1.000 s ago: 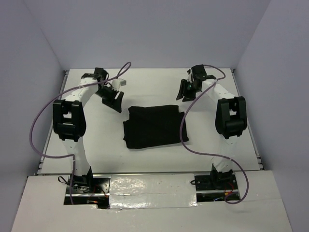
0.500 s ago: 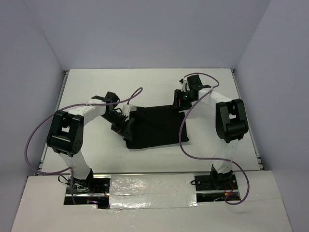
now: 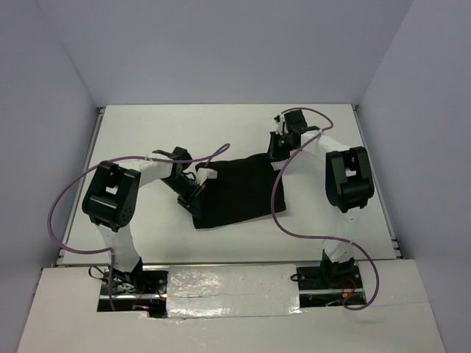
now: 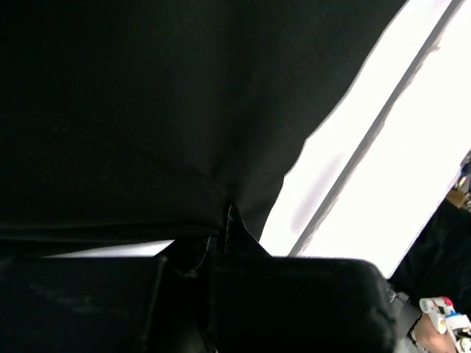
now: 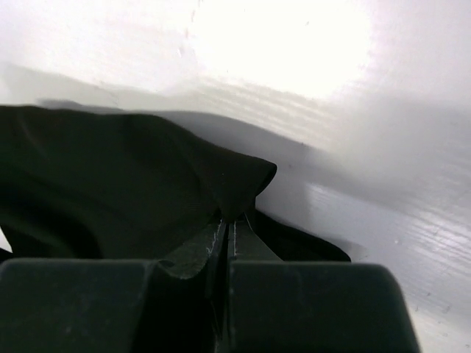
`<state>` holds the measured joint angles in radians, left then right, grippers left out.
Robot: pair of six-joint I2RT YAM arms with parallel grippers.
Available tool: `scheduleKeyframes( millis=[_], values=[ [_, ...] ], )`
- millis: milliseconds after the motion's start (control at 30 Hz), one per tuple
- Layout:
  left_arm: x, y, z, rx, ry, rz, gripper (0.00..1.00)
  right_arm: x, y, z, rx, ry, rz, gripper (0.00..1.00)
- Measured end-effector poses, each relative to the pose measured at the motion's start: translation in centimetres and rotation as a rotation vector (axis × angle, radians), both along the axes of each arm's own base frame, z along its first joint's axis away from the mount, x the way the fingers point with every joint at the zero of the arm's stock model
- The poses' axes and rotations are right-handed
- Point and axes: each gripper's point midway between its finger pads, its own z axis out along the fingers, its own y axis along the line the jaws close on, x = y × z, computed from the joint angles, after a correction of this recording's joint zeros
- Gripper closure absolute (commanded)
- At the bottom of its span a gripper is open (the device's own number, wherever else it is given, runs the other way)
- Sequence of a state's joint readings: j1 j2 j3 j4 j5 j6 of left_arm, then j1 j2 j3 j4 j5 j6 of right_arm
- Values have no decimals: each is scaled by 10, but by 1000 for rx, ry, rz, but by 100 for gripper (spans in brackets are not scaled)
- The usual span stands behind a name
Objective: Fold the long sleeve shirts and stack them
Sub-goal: Fold the shirt
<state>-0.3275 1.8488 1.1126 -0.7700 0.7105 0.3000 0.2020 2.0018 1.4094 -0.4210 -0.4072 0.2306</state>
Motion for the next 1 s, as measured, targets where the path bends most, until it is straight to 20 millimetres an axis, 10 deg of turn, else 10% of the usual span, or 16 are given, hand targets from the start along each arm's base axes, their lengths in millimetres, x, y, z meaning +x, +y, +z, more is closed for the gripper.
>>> scheduleKeyframes(
  millis=[367,433,533,667,833,1000],
  values=[
    [3,32,-7,106,-77,-117,100,15,-10,11,43,-2,-84,100],
    [2,32,-7,102,-80,-132,100,14,-7,13,58,0,-80,84],
    [-1,32,-6,97,-75,-140,71,15,-5,14,73,0,-80,41],
    [-5,34,-1,96,-63,-168,1,19,-5,17,69,-9,-61,23],
    [25,34,38,58,-146,-158,1,20,-13,34,25,-61,-43,1],
    [78,40,96,18,-349,-98,1,-16,-25,72,9,-126,-48,0]
  ],
)
